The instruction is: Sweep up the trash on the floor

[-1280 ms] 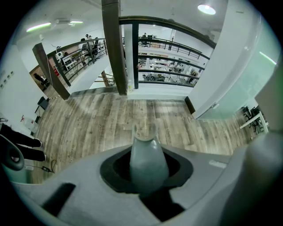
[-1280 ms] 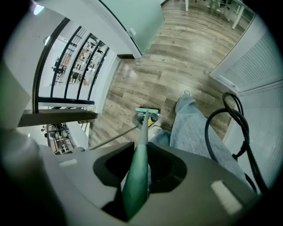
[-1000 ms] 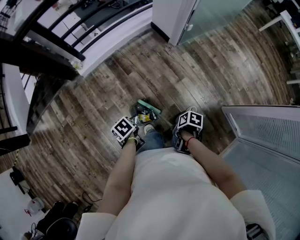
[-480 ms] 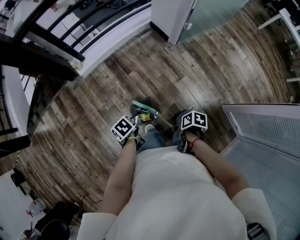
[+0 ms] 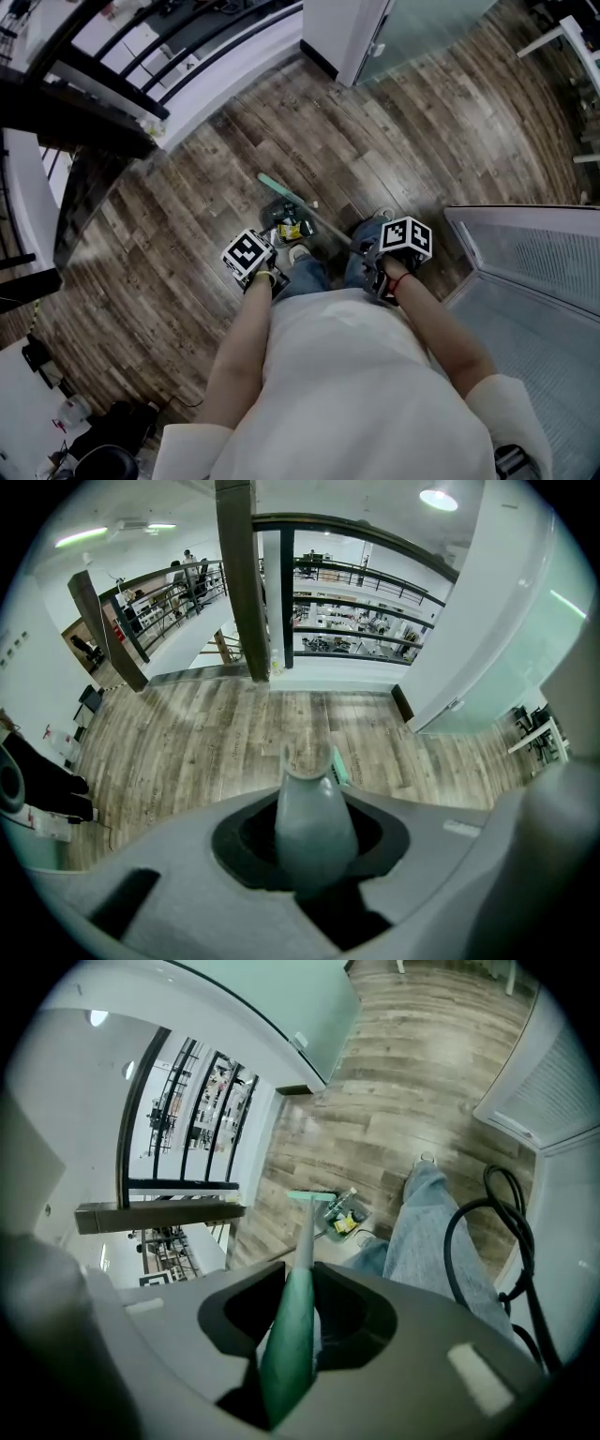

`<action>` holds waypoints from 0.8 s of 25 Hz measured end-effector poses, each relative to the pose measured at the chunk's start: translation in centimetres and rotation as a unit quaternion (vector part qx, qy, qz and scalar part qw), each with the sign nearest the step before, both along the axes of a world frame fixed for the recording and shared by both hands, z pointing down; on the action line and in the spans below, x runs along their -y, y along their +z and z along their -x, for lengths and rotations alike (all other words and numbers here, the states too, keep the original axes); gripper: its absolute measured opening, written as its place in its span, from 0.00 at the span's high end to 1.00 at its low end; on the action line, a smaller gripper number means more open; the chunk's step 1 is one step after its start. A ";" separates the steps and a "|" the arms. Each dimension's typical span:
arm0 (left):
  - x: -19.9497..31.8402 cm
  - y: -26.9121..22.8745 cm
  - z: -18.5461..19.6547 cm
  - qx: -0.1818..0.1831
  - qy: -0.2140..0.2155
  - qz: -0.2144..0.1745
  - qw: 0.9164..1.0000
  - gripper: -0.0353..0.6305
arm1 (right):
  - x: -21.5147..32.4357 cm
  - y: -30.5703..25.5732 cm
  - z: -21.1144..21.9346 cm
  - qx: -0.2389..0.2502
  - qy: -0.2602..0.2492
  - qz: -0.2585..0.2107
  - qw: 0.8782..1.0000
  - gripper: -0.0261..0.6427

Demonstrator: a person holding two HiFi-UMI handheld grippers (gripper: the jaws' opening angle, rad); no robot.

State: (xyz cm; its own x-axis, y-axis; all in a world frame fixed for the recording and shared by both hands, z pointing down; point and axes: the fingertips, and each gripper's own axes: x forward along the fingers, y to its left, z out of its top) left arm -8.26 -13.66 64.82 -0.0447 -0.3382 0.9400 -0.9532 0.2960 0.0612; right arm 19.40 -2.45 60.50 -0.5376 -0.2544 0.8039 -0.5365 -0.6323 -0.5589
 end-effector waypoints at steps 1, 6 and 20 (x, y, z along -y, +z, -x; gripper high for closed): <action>-0.1 -0.1 0.0 0.002 0.000 0.000 1.000 0.82 | 0.1 0.2 -0.5 -0.006 0.006 0.000 1.000 0.81; 0.0 0.3 -0.1 0.000 0.001 -0.006 1.000 0.82 | 0.2 1.3 -3.3 -0.040 0.044 0.004 0.998 0.81; -0.3 0.4 0.0 -0.002 0.006 -0.003 1.000 0.82 | -2.6 5.6 -9.0 -0.093 0.177 0.055 0.978 0.81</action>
State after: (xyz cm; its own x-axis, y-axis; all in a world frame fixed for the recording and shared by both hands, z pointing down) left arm -8.23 -13.37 65.27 -0.0367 -0.3435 0.9384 -0.9565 0.2841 0.0666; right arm 28.45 0.16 66.11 -0.2731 -0.3053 0.9123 -0.3595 -0.8472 -0.3911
